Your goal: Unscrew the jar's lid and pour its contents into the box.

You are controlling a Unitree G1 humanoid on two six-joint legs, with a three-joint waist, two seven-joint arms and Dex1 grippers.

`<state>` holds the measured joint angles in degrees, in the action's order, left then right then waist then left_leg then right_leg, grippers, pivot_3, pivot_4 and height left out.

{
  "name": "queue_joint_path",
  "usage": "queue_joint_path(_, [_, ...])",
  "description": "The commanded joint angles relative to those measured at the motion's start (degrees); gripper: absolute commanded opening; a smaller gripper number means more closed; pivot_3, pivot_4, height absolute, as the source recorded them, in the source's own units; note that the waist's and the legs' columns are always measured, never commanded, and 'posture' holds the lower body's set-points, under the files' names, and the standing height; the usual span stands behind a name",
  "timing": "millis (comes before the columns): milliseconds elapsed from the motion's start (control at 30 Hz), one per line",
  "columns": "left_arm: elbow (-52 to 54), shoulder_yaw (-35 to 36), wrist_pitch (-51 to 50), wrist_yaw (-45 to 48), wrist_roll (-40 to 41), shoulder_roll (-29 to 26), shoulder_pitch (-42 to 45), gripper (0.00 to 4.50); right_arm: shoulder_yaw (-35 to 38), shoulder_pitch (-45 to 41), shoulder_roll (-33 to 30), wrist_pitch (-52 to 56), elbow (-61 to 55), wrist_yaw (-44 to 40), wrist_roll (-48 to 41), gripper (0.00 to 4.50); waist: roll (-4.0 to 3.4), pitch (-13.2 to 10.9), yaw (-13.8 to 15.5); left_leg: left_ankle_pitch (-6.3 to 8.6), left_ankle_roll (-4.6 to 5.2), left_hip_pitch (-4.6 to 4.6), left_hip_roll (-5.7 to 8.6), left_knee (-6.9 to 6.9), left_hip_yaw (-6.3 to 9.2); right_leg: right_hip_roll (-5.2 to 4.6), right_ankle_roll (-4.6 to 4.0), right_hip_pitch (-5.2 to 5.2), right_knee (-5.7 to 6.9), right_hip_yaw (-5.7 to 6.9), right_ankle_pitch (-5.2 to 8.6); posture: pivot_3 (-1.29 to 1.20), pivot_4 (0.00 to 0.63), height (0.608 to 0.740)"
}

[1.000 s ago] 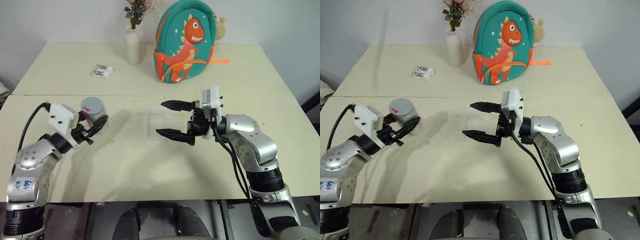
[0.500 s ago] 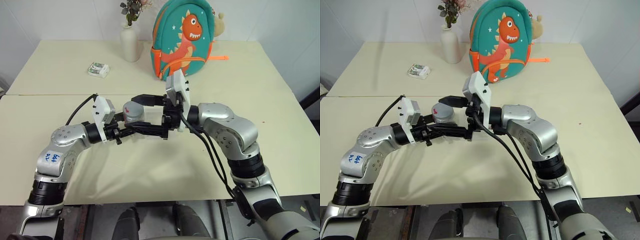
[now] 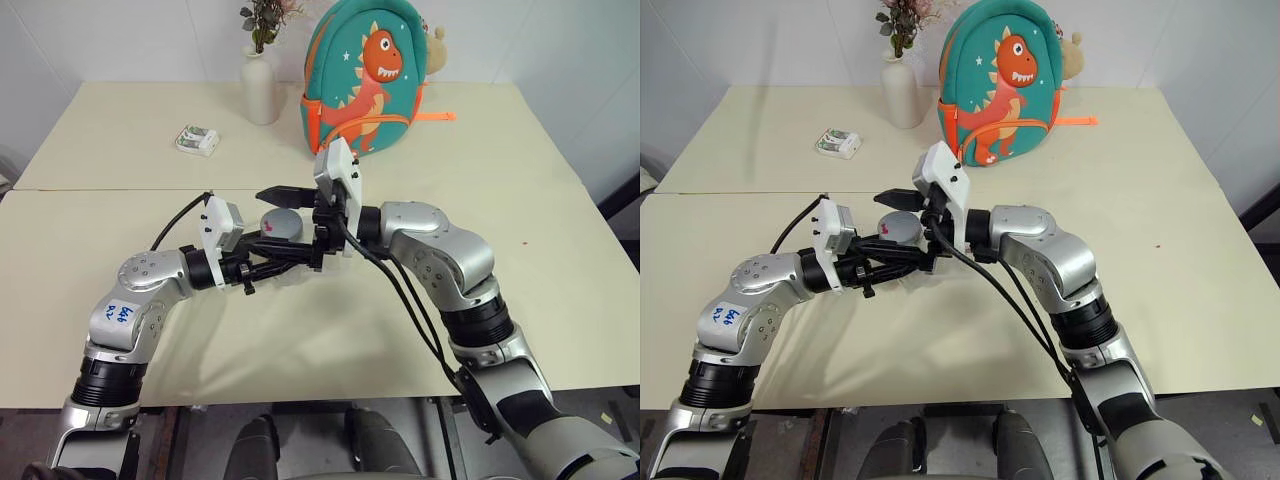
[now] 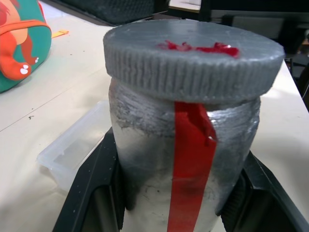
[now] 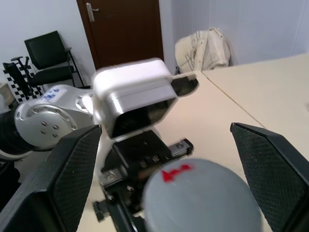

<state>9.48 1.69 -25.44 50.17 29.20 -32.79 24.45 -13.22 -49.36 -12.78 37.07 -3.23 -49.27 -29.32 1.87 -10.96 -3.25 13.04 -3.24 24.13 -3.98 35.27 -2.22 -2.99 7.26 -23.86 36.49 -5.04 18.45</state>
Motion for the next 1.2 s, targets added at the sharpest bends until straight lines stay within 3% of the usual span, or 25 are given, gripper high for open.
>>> queue_joint_path(33, [1.73, 1.35, 1.34, 0.82, 1.00, 0.06, 0.50, 1.97, 0.75, -0.67, -0.43, -1.23, -0.04, -0.63, 0.74, 4.50, 0.00, 0.00, 0.01, 0.00, 0.00, 0.00, 0.00, 0.00, 0.00, 0.00, 0.00, 0.00, 0.00, 0.00, 0.00, 0.00, 0.150, 0.740])
queue_joint_path(367, [0.95, 1.19, 1.97, 1.29, 0.54, 0.47, 0.83, 1.97, 1.90, -1.09, -0.34, -2.41, 2.00, -1.59, 1.57, 4.50, 0.00, 0.00, 0.00, 0.00, 0.00, 0.00, 0.00, 0.01, 0.00, 0.01, 0.00, -0.01, 0.02, -0.01, 0.00, 0.00, 0.150, 0.740])
queue_joint_path(467, [0.93, 1.17, 1.95, 1.33, 0.49, 0.47, 0.78, 1.97, 2.35, -0.99, -0.06, -2.85, 2.22, -1.86, 1.46, 3.95, 0.00, 0.00, 0.00, 0.00, 0.00, 0.00, -0.01, 0.01, 0.00, 0.01, 0.00, -0.01, 0.02, -0.01, 0.00, 0.00, 0.150, 0.740])
queue_joint_path(600, [0.96, 1.21, 1.91, 1.32, 0.48, 0.40, 0.61, 1.97, 3.14, -0.81, 0.29, -3.21, 2.07, -2.76, 0.72, 2.65, 0.00, 0.00, 0.02, 0.00, 0.00, 0.00, -0.01, 0.01, 0.01, 0.03, 0.00, -0.01, 0.03, -0.01, 0.00, 0.00, 0.150, 0.740])
queue_joint_path(867, [1.29, 1.42, 1.76, 2.12, 1.34, 0.43, -0.17, 1.97, 4.57, -0.91, 0.42, -2.70, 1.16, -5.35, -2.25, 2.64, 0.00, 0.00, 0.01, 0.00, 0.00, 0.00, -0.02, 0.01, 0.01, 0.04, 0.01, -0.01, 0.05, -0.01, 0.00, 0.00, 0.150, 0.740])
queue_joint_path(1200, [1.84, -1.28, -0.04, 12.66, 6.07, -0.92, 1.34, 1.97, 1.96, -6.38, -4.36, -6.14, 7.08, -25.89, -3.14, 2.64, 0.00, 0.00, -0.07, 0.00, 0.00, -0.02, -0.08, 0.07, 0.02, 0.14, 0.01, 0.00, 0.09, -0.02, 0.00, 0.00, 0.150, 0.740])
